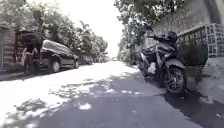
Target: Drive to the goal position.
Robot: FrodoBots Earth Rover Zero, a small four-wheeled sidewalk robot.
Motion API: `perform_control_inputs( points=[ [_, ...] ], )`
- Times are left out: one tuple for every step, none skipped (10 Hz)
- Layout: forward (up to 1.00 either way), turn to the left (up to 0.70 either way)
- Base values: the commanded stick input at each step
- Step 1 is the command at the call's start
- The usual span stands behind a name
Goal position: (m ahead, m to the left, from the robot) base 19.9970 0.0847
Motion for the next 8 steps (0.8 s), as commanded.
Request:
perform_control_inputs(
  points=[
    [1.0, 0.0],
    [1.0, 0.0],
    [1.0, 0.0],
    [1.0, 0.0],
    [1.0, 0.0],
    [1.0, 0.0],
    [1.0, 0.0],
    [1.0, 0.0]
  ],
)
